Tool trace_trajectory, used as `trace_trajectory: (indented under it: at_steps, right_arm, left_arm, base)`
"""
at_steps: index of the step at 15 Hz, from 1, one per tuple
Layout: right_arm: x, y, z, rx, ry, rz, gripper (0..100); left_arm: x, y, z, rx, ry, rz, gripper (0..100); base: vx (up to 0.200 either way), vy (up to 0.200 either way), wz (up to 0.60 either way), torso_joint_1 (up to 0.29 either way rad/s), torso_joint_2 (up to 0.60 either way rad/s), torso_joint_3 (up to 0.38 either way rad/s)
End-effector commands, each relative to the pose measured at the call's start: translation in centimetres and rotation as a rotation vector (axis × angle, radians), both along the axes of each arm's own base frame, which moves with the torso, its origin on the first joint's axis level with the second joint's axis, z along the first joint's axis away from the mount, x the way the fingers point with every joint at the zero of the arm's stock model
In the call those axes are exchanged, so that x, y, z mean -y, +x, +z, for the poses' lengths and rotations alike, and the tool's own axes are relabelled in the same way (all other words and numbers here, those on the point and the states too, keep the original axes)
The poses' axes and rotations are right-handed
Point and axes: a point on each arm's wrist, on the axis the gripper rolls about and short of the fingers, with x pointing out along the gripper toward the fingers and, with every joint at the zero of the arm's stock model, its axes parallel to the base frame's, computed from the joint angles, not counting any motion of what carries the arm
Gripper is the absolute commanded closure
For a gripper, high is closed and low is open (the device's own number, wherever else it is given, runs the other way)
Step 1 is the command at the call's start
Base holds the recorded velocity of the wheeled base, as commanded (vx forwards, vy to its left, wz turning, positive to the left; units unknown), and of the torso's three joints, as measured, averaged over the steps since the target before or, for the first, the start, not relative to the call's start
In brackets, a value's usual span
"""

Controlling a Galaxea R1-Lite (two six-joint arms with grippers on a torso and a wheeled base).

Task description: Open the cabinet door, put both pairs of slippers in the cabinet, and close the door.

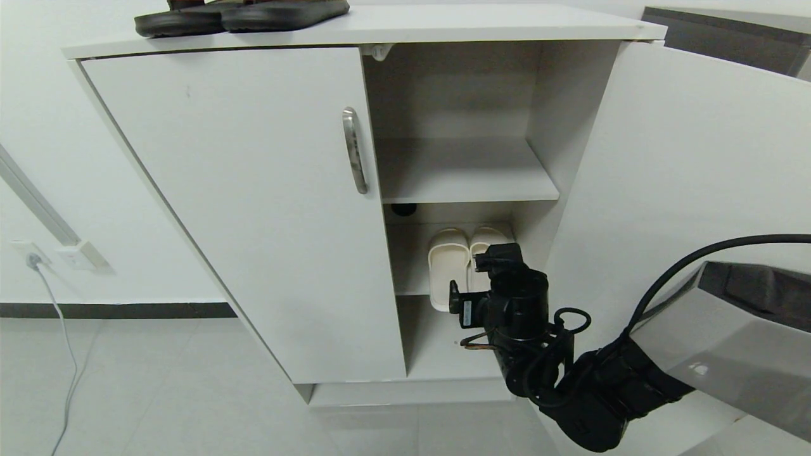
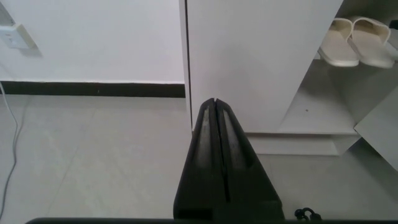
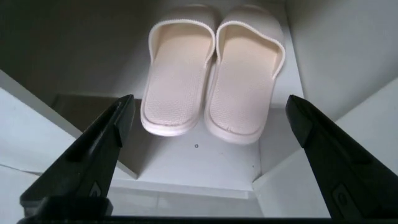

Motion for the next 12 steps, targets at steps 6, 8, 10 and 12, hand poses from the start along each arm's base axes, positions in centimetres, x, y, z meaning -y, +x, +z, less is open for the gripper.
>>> trace_trajectory:
  at_steps: [6, 8, 10, 12]
  right_arm:
    - [-0.06, -0.05, -0.38, -0.007, -0.008, 0.002, 0]
    - [-0.05, -0.06, -0.41, -0.008, -0.008, 0.001, 0]
    - [-0.02, -0.09, -0.37, -0.006, -0.007, -0.001, 0]
    - [0.11, -0.21, -0.3, -0.008, -0.008, -0.001, 0]
  left_arm:
    - [0.0, 0.01, 0.0, 0.0, -0.007, 0.002, 100]
    - [-0.04, 0.0, 0.0, 0.003, -0.024, 0.022, 100]
    - [-0.05, -0.01, 0.0, 0.003, -0.027, 0.027, 100]
    - [-0.05, 0.0, 0.0, 0.002, -0.022, 0.023, 100]
  base:
    - [-0.167, 0.0, 0.0, 0.004, 0.0, -0.001]
    - [0.0, 0.0, 0.0, 0.0, 0.0, 0.0]
    - [0.0, 0.0, 0.0, 0.0, 0.0, 0.0]
    - [0.0, 0.0, 0.0, 0.0, 0.0, 0.0]
